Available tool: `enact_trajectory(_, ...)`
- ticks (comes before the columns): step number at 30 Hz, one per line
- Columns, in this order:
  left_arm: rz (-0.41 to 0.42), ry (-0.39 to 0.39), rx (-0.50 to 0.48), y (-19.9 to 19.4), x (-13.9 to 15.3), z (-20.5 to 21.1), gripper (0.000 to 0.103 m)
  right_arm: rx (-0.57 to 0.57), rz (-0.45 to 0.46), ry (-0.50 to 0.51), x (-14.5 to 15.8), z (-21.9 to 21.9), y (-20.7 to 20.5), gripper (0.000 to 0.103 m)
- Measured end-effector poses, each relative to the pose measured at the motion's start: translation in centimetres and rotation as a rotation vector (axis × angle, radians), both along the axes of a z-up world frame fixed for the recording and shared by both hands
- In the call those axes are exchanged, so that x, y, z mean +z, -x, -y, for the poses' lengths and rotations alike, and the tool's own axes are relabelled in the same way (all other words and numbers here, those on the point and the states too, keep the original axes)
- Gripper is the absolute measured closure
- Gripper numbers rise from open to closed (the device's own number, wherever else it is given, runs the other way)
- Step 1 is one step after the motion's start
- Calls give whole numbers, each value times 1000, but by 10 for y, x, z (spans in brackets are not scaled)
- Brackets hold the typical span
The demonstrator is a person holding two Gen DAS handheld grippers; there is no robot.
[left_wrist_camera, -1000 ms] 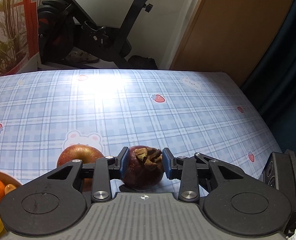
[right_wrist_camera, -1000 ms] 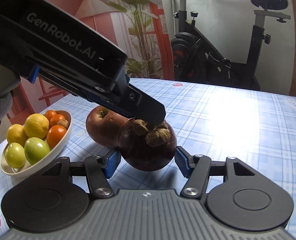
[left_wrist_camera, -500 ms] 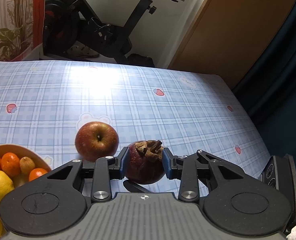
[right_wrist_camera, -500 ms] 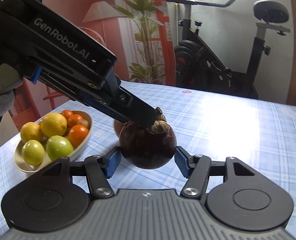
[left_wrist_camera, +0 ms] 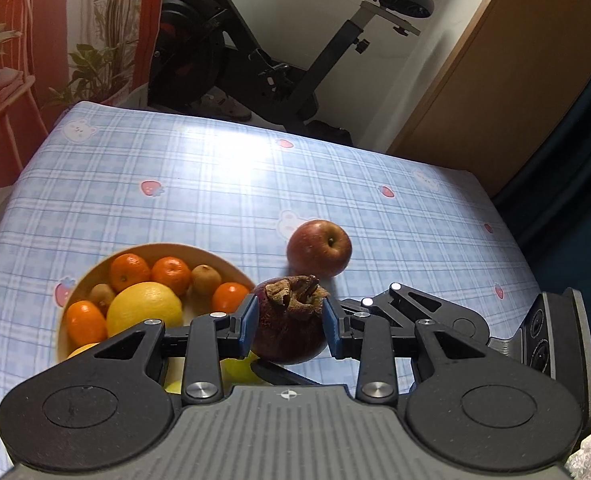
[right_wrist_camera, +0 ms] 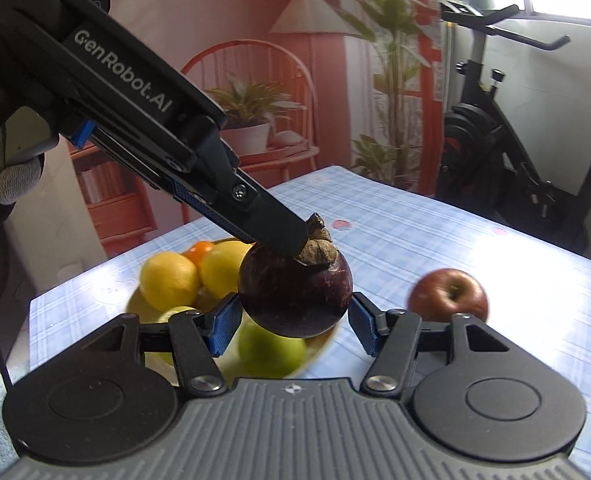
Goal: Organize fruits
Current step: 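Lift the mangosteen onto the cream plate and open the grippers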
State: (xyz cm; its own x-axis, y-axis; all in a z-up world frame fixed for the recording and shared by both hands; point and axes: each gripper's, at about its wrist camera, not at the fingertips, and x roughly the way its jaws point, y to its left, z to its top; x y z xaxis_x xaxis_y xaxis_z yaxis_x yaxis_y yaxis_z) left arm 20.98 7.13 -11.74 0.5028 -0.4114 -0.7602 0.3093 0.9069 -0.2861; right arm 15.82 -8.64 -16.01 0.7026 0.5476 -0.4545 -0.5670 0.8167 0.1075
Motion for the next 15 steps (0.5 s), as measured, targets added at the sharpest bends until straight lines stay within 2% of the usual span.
enact_trajectory(10, -11, 34, 71, 4, -9, -43, 67, 77, -26, 65, -5, -43, -10, 42)
enact_trajectory(15, -16, 38, 73, 5, -16, -46, 67, 71, -26, 111, -12, -54, -12, 42)
